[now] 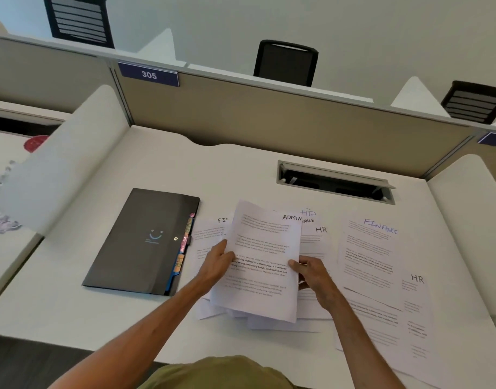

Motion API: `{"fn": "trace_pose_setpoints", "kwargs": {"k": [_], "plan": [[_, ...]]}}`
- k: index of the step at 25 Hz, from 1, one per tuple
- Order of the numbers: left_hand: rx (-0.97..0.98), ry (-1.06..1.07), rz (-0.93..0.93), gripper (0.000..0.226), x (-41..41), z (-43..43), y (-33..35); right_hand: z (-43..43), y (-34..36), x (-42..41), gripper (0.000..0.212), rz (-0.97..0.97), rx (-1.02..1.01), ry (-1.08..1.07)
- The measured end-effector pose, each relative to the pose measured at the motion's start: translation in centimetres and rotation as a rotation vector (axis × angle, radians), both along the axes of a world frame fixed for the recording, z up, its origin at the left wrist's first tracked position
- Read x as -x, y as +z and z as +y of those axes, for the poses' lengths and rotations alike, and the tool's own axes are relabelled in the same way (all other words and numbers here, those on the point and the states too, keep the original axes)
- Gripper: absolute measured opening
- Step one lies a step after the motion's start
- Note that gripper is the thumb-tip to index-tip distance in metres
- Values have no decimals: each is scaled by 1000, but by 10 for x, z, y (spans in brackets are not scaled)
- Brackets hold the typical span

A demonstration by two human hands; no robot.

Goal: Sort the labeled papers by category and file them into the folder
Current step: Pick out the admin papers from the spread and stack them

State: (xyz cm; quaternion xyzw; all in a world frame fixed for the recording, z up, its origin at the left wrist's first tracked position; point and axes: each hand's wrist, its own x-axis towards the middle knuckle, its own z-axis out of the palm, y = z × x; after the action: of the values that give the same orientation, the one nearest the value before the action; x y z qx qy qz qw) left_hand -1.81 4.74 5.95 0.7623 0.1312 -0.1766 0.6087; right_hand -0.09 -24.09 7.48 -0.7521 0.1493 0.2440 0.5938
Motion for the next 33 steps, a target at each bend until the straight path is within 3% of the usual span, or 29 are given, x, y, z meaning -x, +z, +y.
{"fn": "trace_pose_setpoints", "kwargs": {"k": [3,8,11,15,19,26,33], "plan": [[-120,63,-19,33,7,26,-6,20,-12,4,16,-16,-5,-101],[-722,140,-174,39,5,87,-19,38,-24,5,17,-1,-39,-212],[-925,83,-130,47,3,119,-33,44,-28,8,14,23,-33,-251],[-970,-44,-47,58,6,128,-41,45,-28,14,12,32,-41,-262],[-1011,-117,-100,61,8,126,-34,32,-26,9,13,39,-17,-237],[-1145,-177,-104,41,5,112,-4,16,-23,-4,11,21,-33,-178],[-1218,-26,-172,49,11,108,19,14,-35,-2,10,54,-53,-148]]}}
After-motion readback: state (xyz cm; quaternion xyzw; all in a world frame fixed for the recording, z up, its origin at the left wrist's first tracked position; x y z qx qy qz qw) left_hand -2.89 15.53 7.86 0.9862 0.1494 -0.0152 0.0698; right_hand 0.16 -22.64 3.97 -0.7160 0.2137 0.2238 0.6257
